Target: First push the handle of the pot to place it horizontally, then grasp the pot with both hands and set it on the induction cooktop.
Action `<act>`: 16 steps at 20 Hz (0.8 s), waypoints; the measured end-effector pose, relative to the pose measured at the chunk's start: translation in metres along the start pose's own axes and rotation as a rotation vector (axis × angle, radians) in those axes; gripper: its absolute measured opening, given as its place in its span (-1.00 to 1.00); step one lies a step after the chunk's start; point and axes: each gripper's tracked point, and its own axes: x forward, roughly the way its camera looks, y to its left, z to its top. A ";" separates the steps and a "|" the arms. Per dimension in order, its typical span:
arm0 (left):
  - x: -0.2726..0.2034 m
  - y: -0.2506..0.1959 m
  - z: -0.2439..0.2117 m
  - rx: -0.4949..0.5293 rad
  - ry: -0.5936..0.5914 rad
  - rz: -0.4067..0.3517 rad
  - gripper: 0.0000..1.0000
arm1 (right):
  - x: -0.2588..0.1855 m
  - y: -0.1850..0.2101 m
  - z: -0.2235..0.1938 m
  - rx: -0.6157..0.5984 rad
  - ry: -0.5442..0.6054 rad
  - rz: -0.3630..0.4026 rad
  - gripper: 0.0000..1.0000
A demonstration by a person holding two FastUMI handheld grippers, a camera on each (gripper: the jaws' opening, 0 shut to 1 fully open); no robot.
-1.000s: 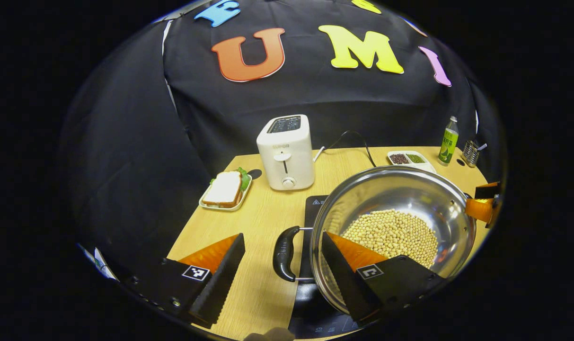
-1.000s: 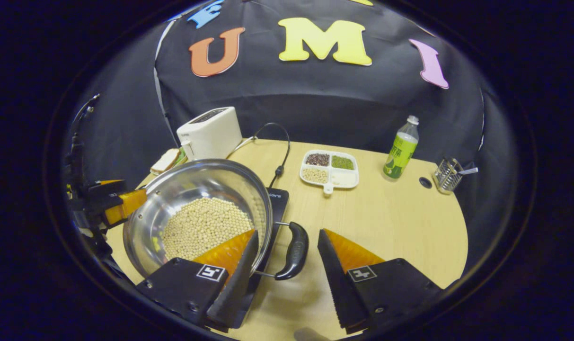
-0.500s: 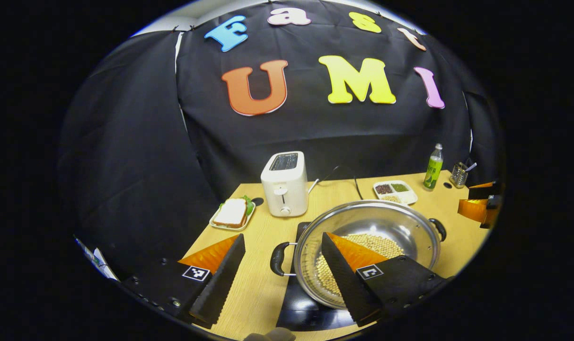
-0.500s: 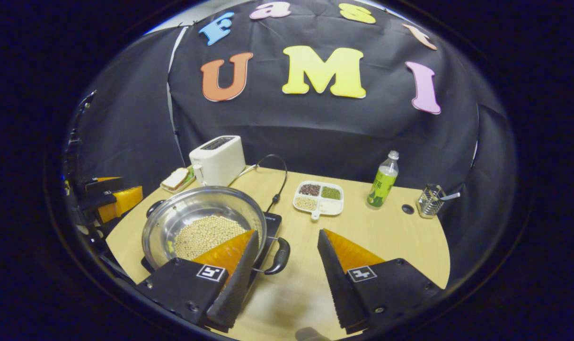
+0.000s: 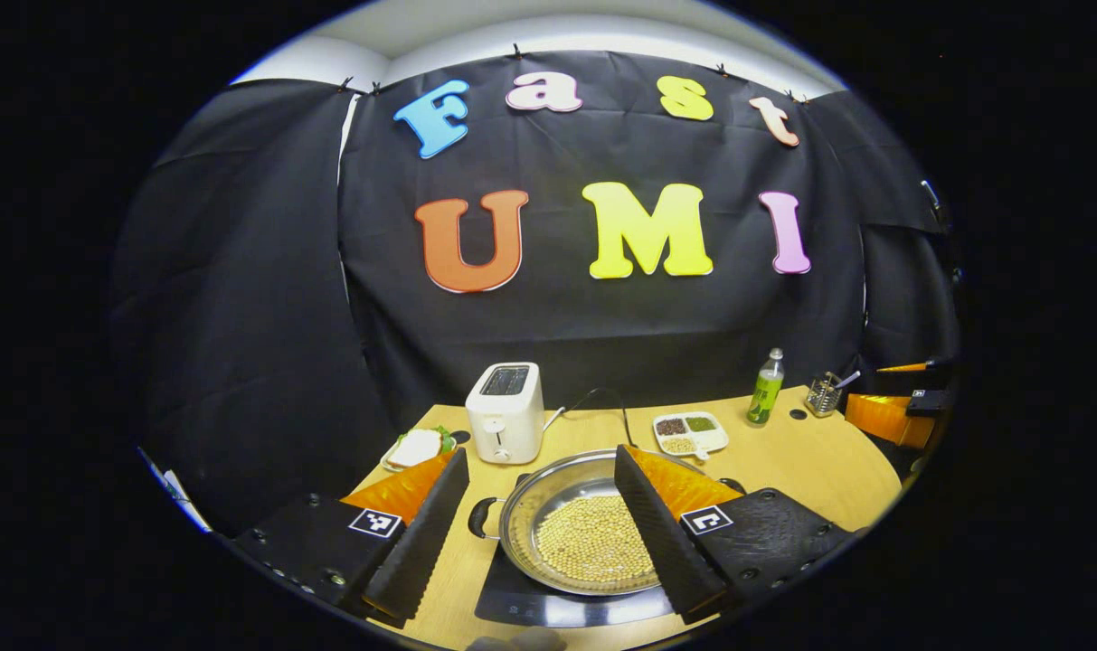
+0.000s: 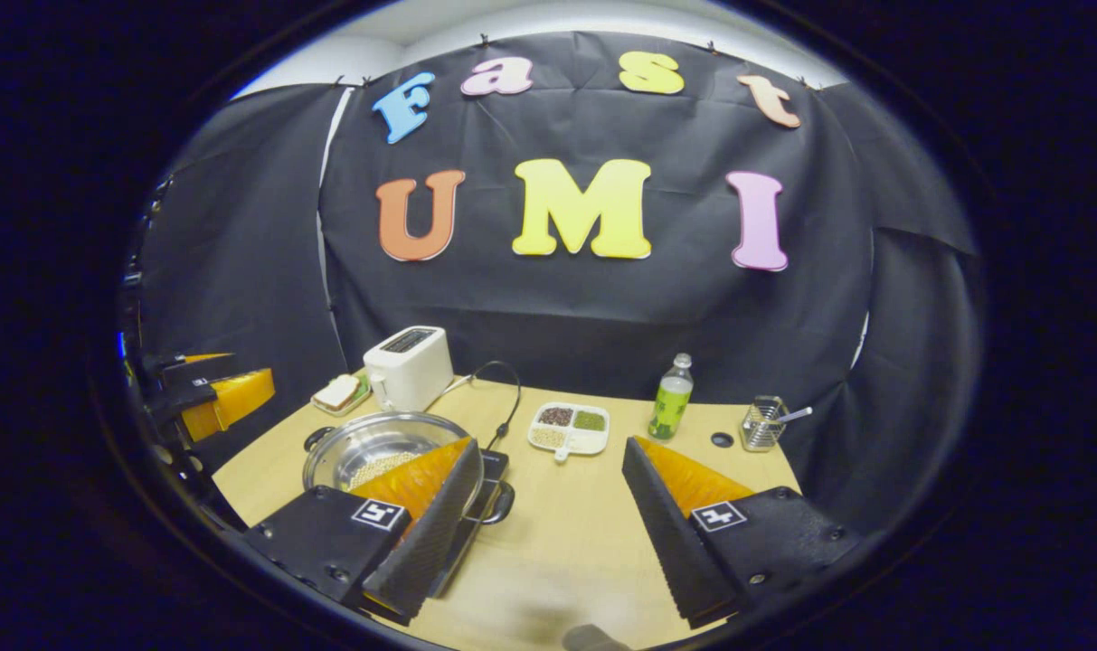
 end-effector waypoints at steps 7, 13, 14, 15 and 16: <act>-0.051 -0.070 0.047 -0.022 -0.069 -0.052 0.92 | -0.065 -0.059 0.040 0.042 -0.108 -0.033 1.00; -0.091 -0.140 0.075 -0.008 -0.124 -0.048 0.92 | -0.124 -0.130 0.062 0.069 -0.179 -0.050 1.00; -0.100 -0.154 0.080 -0.004 -0.136 -0.052 0.92 | -0.132 -0.143 0.062 0.072 -0.184 -0.059 1.00; -0.108 -0.166 0.086 0.002 -0.148 -0.053 0.92 | -0.143 -0.156 0.062 0.074 -0.187 -0.067 0.99; -0.118 -0.178 0.092 0.006 -0.161 -0.055 0.92 | -0.153 -0.169 0.063 0.079 -0.193 -0.075 1.00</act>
